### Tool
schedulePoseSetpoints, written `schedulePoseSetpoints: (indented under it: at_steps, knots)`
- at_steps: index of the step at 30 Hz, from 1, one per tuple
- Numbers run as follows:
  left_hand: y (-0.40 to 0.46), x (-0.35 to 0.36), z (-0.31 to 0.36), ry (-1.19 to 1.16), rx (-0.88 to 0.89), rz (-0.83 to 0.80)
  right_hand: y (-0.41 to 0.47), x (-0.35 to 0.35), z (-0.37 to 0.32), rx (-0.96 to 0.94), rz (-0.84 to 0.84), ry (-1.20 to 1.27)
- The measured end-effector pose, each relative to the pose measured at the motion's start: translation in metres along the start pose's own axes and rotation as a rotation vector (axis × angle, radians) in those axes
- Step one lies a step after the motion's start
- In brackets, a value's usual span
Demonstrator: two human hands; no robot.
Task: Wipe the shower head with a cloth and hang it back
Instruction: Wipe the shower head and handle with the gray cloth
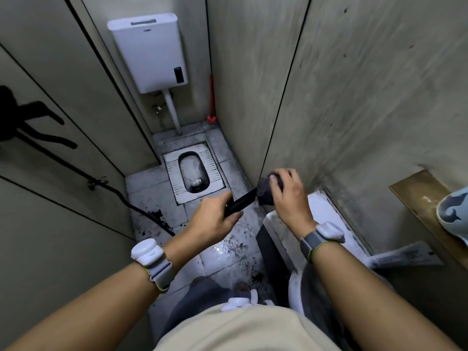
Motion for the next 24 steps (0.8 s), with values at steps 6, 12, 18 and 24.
schedulePoseSetpoints:
  at_steps: [6,12,18,24]
  knots:
    - [-0.009,-0.021,-0.008,-0.096,-0.031,-0.017,0.019,0.001,0.01,0.545,0.019,0.593]
    - [-0.007,-0.019,-0.011,-0.557,-0.24,-0.246,0.022,0.011,-0.012,0.537,0.014,0.784]
    - [-0.005,-0.015,-0.018,-0.636,-0.307,-0.222,0.018,0.002,-0.023,0.126,0.02,0.201]
    - [-0.008,-0.014,-0.021,-0.5,-0.245,-0.178,0.022,-0.01,-0.014,0.201,-0.088,-0.086]
Point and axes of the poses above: each hand's wrist, its own y-axis towards the middle knuckle, its own x-axis out of the palm, z = x × y, the point moved 3 cm from there along y, towards the middle knuckle, and after that the axes turned 1 degree about -z, right-handed, at the moved point
